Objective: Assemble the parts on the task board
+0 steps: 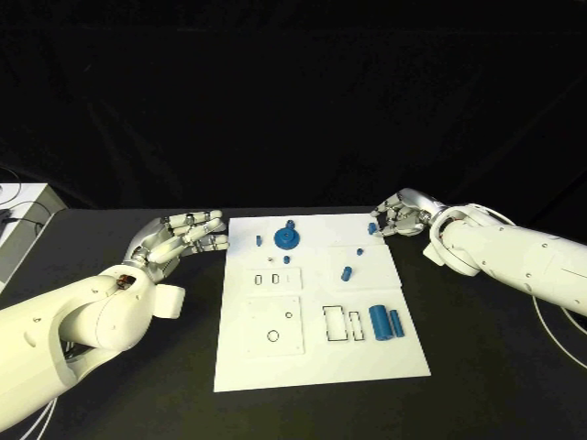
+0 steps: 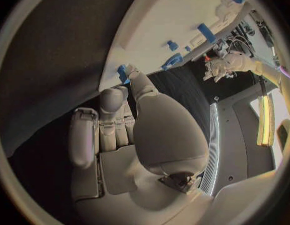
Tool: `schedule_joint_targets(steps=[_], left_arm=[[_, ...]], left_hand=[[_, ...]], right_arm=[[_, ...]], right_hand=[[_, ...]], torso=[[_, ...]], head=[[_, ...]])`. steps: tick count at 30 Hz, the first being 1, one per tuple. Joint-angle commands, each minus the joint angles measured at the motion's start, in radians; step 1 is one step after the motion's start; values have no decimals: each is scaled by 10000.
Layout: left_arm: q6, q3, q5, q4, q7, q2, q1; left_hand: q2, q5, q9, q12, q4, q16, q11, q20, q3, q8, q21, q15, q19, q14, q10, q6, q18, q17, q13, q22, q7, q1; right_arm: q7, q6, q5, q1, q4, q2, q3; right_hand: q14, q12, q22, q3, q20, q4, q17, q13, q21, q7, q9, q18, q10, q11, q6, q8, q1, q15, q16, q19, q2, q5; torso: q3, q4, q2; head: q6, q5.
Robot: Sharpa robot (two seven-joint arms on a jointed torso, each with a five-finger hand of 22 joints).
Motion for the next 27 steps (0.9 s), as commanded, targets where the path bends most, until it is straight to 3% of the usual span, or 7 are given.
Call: schedule_joint_targets(steps=[1, 10, 13, 16, 20, 27], left_arm=[[198, 13, -66, 43, 114, -4, 2], [181, 19, -68, 64, 94, -35, 3], [172, 21, -68, 69, 84, -44, 3], [171, 22, -68, 70, 61, -50, 3], [167, 23, -68, 74, 43, -61, 3], [156, 25, -68, 76, 21, -73, 3]], left_hand=[[-4, -59, 17, -18, -62, -13, -13, -5, 3, 13, -10, -14, -43, -33, 48, 57, -181, 10, 8, 3, 13, -5], [-7, -64, 16, -18, -78, -12, -11, -17, 11, 13, 5, -17, -45, -23, 39, 47, -194, 21, 8, 4, 22, -11], [-7, -64, 16, -18, -78, -12, -11, -17, 11, 13, 5, -17, -45, -23, 39, 47, -194, 21, 8, 4, 22, -11], [5, -60, 14, -18, -76, -13, -7, -21, 21, 9, 11, -17, -47, -24, 33, 18, -196, 23, 8, 4, 34, -13], [5, -60, 14, -18, -76, -13, -7, -21, 21, 9, 11, -17, -47, -24, 33, 18, -196, 23, 8, 4, 34, -13], [13, -63, 14, -17, -70, -12, -6, -21, 24, 10, 14, -16, -46, -24, 30, 14, -196, 24, 8, 4, 37, -18]], right_arm=[[-88, 222, -349, -30, -36, 51, -1], [-175, 222, -415, -149, -149, 158, -5], [-192, 205, -400, -166, -155, 174, -6], [-230, 178, -402, -175, -153, 185, -6], [-253, 185, -392, -181, -150, 195, -6], [-292, 175, -372, -193, -159, 226, -6]], right_hand=[[85, -3, 2282, 10, 59, 58, 23, 37, 41, 69, 4, -193, 43, -24, 41, 5, -61, -17, 62, 923, -11, 47], [106, -36, 2284, 137, 41, -4, 45, 97, 56, 33, 1, -195, 81, -56, 220, 4, -91, -47, 53, 924, 164, 16], [112, -64, 2288, 326, 17, -56, 64, 132, 72, -18, 3, -200, 108, -106, 394, 20, -135, -73, 53, 927, 370, -45], [110, -94, 2292, 659, -15, -79, 79, 165, 88, -64, 14, -207, 86, -148, 581, 20, -216, -105, 52, 930, 649, 216], [113, -114, 2291, 1088, -33, -258, 97, 235, 86, -62, 13, -210, 87, -155, 603, 14, -407, -112, 42, 929, 714, 212], [118, -134, 2291, 1296, -37, -354, 112, 298, 88, -71, 18, -212, 114, -159, 627, 22, -570, -114, 35, 929, 725, 190]], torso=[[-3, 1, 0], [3, -1, -14], [2, -7, -12], [6, -5, -24], [4, -8, -16], [4, -6, -26]], head=[[-41, -19], [-102, -1], [-116, 16], [-143, 14], [-152, 20], [-173, 14]])
